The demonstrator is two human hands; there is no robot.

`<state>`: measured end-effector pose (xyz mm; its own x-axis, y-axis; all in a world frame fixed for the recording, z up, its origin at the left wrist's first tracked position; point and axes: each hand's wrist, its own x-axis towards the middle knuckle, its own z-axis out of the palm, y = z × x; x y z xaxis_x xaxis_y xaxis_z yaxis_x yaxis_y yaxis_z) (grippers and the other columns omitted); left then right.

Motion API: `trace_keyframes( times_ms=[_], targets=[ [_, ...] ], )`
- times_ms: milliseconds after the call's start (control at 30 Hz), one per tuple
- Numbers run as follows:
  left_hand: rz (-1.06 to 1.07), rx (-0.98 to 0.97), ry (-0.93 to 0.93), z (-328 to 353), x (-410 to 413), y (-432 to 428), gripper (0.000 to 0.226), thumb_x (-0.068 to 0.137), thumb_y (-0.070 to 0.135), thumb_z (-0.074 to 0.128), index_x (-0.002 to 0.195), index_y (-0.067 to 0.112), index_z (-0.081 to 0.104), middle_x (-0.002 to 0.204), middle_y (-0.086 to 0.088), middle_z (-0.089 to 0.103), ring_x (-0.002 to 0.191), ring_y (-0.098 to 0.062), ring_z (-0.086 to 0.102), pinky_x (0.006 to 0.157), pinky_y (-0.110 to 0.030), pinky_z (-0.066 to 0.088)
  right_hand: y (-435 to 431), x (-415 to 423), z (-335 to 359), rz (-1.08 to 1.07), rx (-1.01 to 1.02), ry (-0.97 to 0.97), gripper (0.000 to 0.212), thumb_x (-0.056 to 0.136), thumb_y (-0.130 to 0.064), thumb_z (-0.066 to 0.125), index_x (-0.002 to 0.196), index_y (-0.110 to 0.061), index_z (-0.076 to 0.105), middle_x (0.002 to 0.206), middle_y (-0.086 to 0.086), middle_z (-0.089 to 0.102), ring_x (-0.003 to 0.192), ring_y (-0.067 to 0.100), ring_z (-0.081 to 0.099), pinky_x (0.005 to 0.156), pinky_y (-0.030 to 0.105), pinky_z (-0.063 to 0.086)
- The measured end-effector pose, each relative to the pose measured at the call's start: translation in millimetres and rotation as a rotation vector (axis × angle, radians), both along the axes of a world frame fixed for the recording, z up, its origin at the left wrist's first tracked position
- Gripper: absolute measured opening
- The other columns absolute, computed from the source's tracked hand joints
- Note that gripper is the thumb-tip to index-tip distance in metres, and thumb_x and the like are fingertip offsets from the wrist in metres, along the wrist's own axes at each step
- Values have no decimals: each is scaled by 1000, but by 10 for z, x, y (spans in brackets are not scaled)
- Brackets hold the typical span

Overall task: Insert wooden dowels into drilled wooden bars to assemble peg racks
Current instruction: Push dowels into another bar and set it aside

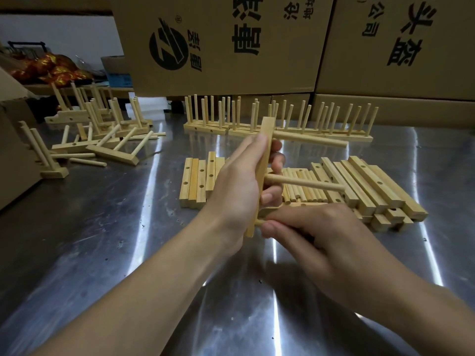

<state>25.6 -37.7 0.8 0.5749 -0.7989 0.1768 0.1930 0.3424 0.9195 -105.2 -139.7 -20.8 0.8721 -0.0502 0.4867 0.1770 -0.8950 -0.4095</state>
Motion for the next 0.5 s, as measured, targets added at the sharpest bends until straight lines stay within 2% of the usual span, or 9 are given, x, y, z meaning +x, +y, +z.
trace_keyframes(
  times_ms=[100, 167, 233, 300, 400, 500],
  targets=[
    [-1, 4, -48, -20, -28, 15, 34, 114, 42, 36, 110, 14, 54, 85, 0, 54, 56, -9, 36, 58, -28, 28, -17, 4, 11, 24, 282, 144, 35, 107, -38, 61, 80, -23, 77, 48, -13, 40, 47, 7, 38, 50, 17, 28],
    [13, 20, -65, -34, -36, 7, 35, 114, 41, 36, 109, 13, 55, 87, -1, 53, 57, -8, 39, 58, -27, 29, -23, 1, 23, 14, 499, 222, 35, 105, -34, 64, 79, -15, 79, 44, -17, 35, 42, 4, 33, 46, 13, 27],
    [37, 58, -87, -43, -34, -4, 35, 115, 42, 36, 108, 14, 56, 87, -1, 53, 57, -6, 40, 56, -24, 32, -18, 1, 26, 5, 555, 277, 36, 104, -36, 63, 80, -15, 80, 44, -13, 37, 43, 4, 33, 46, 15, 24],
    [55, 96, -97, -50, -24, -19, 35, 115, 41, 35, 109, 14, 56, 87, 0, 52, 57, -7, 39, 55, -23, 32, -4, 7, 13, -11, 391, 275, 35, 106, -44, 59, 84, -26, 79, 51, -5, 47, 49, 8, 41, 51, 29, 33],
    [83, 117, -24, -47, 26, -41, 33, 115, 40, 36, 112, 13, 54, 84, 0, 50, 55, -9, 36, 51, -22, 30, -8, -9, -19, -75, 58, 164, 32, 105, -53, 52, 89, -33, 71, 66, -13, 60, 65, 11, 57, 60, 35, 46],
    [101, 101, 84, -44, 62, -67, 32, 115, 40, 37, 110, 13, 53, 79, 1, 49, 52, -10, 35, 45, -19, 30, -12, -37, 24, -145, -231, 31, 30, 105, -56, 48, 95, -33, 67, 75, -21, 57, 67, 9, 57, 58, 38, 48]
  ],
)
